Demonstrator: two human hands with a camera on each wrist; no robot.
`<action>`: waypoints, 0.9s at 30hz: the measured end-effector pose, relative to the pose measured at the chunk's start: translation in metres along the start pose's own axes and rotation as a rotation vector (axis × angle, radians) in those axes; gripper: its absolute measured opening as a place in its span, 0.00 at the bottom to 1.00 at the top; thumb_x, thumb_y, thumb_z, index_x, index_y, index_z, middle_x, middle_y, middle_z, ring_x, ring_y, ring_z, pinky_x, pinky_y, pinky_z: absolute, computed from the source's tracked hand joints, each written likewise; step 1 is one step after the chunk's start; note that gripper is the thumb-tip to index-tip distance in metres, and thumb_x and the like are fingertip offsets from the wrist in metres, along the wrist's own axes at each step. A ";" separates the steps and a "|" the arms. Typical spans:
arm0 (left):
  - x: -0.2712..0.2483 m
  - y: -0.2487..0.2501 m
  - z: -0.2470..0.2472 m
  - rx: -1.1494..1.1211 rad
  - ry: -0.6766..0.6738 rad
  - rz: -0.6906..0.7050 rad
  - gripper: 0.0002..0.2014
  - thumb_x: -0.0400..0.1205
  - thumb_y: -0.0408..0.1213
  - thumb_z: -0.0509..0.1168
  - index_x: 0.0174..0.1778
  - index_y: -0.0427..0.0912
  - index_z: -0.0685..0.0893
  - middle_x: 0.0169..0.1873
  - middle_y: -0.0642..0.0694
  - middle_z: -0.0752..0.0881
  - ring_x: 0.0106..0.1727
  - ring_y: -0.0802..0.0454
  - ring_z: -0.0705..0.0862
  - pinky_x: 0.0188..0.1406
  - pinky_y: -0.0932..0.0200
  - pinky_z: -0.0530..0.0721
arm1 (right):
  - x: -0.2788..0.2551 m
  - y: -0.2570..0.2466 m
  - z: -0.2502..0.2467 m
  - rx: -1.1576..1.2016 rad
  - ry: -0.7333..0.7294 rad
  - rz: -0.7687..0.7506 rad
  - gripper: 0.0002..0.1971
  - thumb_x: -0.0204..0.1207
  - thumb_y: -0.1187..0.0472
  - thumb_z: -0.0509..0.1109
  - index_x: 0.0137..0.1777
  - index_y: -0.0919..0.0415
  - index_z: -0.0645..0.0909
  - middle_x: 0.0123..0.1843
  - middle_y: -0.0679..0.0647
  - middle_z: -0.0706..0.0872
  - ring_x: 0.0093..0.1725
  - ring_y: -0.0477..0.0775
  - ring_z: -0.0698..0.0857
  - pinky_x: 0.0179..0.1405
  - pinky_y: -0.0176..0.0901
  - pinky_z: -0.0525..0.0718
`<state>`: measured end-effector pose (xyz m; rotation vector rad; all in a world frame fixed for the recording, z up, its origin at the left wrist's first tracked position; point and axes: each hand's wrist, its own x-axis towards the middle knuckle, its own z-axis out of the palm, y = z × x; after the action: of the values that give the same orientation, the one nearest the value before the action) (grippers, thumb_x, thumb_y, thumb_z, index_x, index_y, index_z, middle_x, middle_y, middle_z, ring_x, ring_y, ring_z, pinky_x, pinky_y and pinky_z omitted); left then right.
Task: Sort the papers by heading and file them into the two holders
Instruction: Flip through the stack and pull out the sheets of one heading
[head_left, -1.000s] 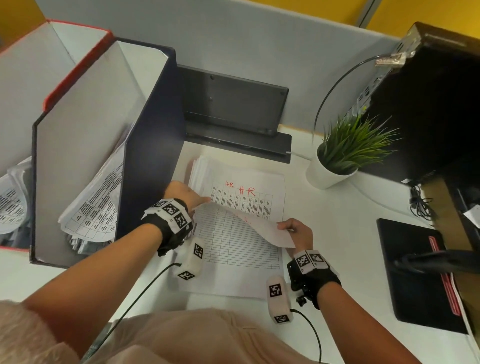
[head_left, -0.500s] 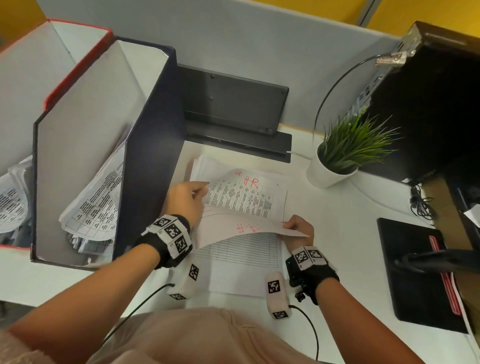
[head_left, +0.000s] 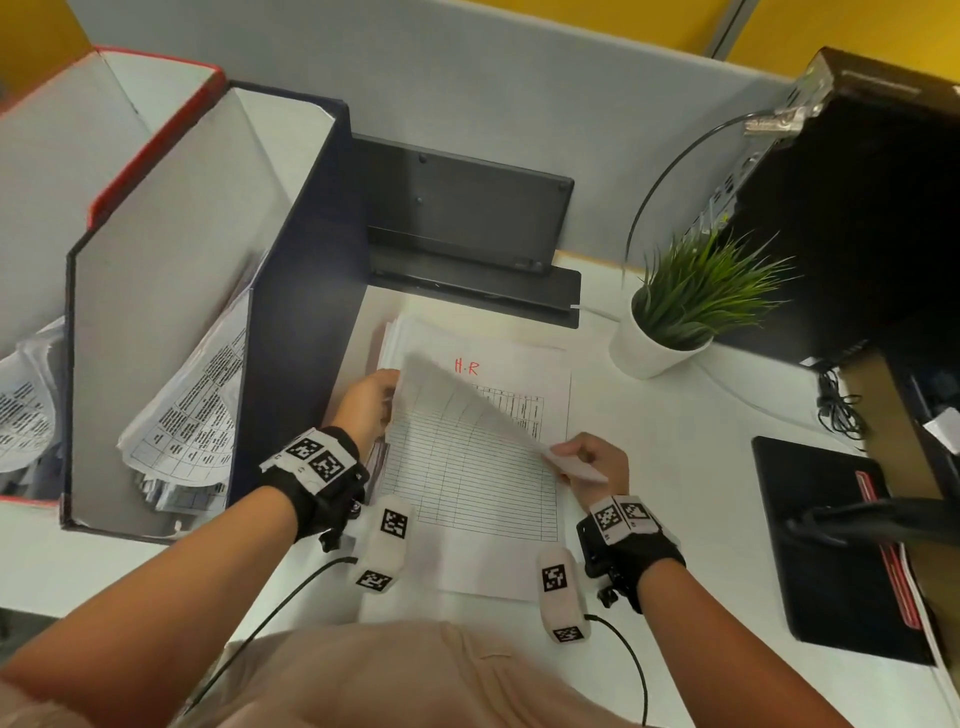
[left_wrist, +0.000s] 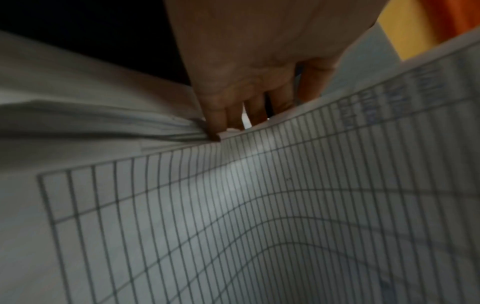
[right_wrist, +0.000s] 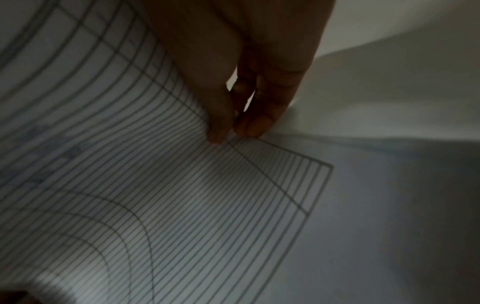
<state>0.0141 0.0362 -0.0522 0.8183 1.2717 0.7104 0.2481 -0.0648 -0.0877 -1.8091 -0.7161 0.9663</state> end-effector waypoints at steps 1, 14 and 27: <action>0.001 0.002 0.000 0.010 0.013 -0.025 0.13 0.78 0.42 0.58 0.42 0.39 0.85 0.41 0.44 0.87 0.42 0.45 0.84 0.41 0.55 0.80 | 0.000 0.001 0.000 0.095 0.011 0.019 0.24 0.66 0.84 0.65 0.18 0.58 0.79 0.18 0.46 0.80 0.27 0.54 0.74 0.26 0.33 0.77; 0.008 0.018 -0.001 0.853 0.234 0.021 0.15 0.67 0.42 0.79 0.35 0.33 0.87 0.26 0.47 0.82 0.26 0.55 0.80 0.17 0.67 0.72 | 0.000 0.002 -0.001 0.383 0.036 0.174 0.30 0.64 0.86 0.54 0.06 0.59 0.73 0.14 0.46 0.73 0.26 0.53 0.71 0.27 0.34 0.73; -0.006 0.006 -0.004 0.886 0.250 0.317 0.08 0.79 0.32 0.67 0.51 0.36 0.89 0.48 0.39 0.89 0.46 0.45 0.86 0.48 0.55 0.84 | -0.003 -0.009 0.002 0.448 0.018 0.228 0.22 0.59 0.78 0.62 0.08 0.59 0.75 0.29 0.57 0.71 0.29 0.56 0.71 0.30 0.39 0.73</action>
<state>0.0097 0.0353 -0.0444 1.7186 1.7282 0.4844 0.2445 -0.0627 -0.0792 -1.5171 -0.2531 1.1531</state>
